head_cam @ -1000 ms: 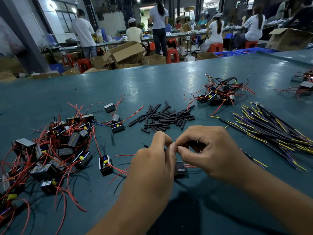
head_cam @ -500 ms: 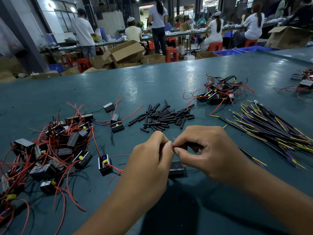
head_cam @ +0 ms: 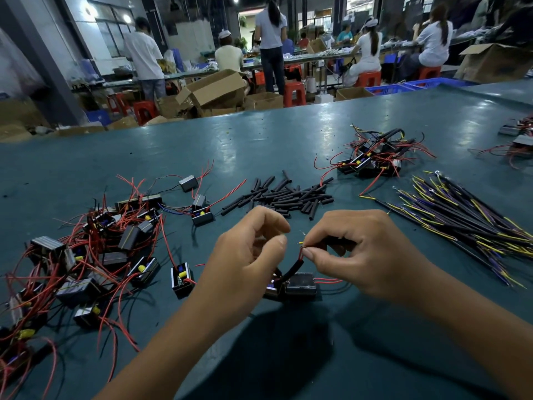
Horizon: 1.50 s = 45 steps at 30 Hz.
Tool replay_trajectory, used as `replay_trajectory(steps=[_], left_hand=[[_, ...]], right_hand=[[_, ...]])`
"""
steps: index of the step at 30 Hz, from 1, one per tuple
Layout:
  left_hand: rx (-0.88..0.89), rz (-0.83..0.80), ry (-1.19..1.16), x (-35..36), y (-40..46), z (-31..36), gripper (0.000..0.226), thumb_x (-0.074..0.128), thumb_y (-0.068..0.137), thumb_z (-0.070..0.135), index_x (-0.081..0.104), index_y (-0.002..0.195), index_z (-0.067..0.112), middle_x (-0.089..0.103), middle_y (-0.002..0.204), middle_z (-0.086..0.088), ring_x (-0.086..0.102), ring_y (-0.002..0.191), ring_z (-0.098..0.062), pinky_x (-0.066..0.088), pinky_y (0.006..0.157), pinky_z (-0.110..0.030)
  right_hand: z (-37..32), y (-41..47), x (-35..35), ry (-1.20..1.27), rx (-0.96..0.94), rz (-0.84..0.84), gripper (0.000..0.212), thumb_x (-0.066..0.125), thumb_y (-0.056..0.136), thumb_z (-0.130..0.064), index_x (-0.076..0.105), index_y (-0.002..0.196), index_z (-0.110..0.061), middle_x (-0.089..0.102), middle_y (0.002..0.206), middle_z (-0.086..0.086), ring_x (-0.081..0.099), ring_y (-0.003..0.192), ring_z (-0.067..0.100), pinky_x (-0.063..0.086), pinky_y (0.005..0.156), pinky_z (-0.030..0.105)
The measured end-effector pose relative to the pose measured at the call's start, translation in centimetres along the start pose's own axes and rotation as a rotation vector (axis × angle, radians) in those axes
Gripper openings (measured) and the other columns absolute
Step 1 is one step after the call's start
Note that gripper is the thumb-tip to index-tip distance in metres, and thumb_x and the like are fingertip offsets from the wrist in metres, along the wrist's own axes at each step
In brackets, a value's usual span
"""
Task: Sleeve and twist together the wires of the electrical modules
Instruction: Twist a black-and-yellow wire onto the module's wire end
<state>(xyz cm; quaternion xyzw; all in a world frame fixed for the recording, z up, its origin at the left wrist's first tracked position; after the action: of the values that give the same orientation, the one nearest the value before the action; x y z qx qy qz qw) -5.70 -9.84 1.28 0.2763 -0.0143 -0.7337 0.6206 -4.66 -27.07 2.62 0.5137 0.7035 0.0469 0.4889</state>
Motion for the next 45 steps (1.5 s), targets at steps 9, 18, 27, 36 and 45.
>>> replay_trajectory(steps=[9, 18, 27, 36, 45], left_hand=[[0.465, -0.013, 0.336, -0.3, 0.5, -0.3, 0.01, 0.069, 0.093, 0.022, 0.068, 0.102, 0.017, 0.06, 0.094, 0.005, 0.059, 0.076, -0.011, 0.05, 0.062, -0.028], [0.616, 0.027, 0.431, -0.2, 0.4, -0.2, 0.006, 0.067, 0.096, 0.013, 0.068, 0.098, 0.008, 0.061, 0.092, -0.001, 0.059, 0.08, -0.013, 0.049, 0.065, -0.028], [0.123, -0.127, 0.078, 0.2, 0.3, -0.6, 0.016, 0.059, 0.096, 0.03, 0.065, 0.082, 0.024, 0.048, 0.057, 0.013, 0.039, 0.048, -0.003, 0.034, 0.048, -0.019], [0.22, -0.121, 0.272, -0.2, 0.3, -0.4, 0.006, 0.064, 0.094, 0.032, 0.061, 0.094, 0.026, 0.055, 0.078, 0.015, 0.052, 0.062, -0.009, 0.045, 0.056, -0.023], [0.608, -0.059, 0.482, -0.3, 0.3, -0.1, 0.007, 0.059, 0.101, 0.016, 0.063, 0.103, 0.011, 0.056, 0.099, 0.002, 0.056, 0.081, -0.017, 0.047, 0.068, -0.028]], right_hand=[[0.4, 0.1, 0.0, 0.056, -0.009, -0.021, 0.002, 0.073, 0.08, -0.013, 0.075, 0.079, -0.014, 0.06, 0.069, -0.018, 0.055, 0.063, 0.001, 0.035, 0.061, 0.008], [0.3, 0.0, 0.1, 0.055, -0.029, -0.021, 0.001, 0.074, 0.081, -0.015, 0.075, 0.081, -0.015, 0.061, 0.07, -0.018, 0.057, 0.064, 0.001, 0.036, 0.062, 0.008], [0.1, -0.1, 0.2, 0.027, -0.042, -0.005, 0.003, 0.075, 0.081, -0.013, 0.075, 0.081, -0.015, 0.062, 0.071, -0.015, 0.057, 0.065, 0.003, 0.038, 0.062, 0.011], [0.6, 0.1, 0.3, 0.068, 0.025, -0.009, 0.003, 0.072, 0.081, -0.015, 0.073, 0.078, -0.015, 0.062, 0.067, -0.012, 0.055, 0.061, 0.004, 0.036, 0.059, 0.01], [1.1, 0.0, 0.5, 0.168, 0.063, -0.069, 0.002, 0.072, 0.081, -0.017, 0.073, 0.079, -0.016, 0.063, 0.067, -0.01, 0.052, 0.058, 0.001, 0.037, 0.058, 0.011]])
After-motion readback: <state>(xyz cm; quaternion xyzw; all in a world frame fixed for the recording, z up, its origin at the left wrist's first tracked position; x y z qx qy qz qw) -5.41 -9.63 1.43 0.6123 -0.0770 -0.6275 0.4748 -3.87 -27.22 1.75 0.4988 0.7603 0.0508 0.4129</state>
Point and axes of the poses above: each hand's wrist, its own y-axis towards the middle knuckle, its own x-axis out of the palm, z = x × y, the point moved 4 cm from there along y, towards the middle knuckle
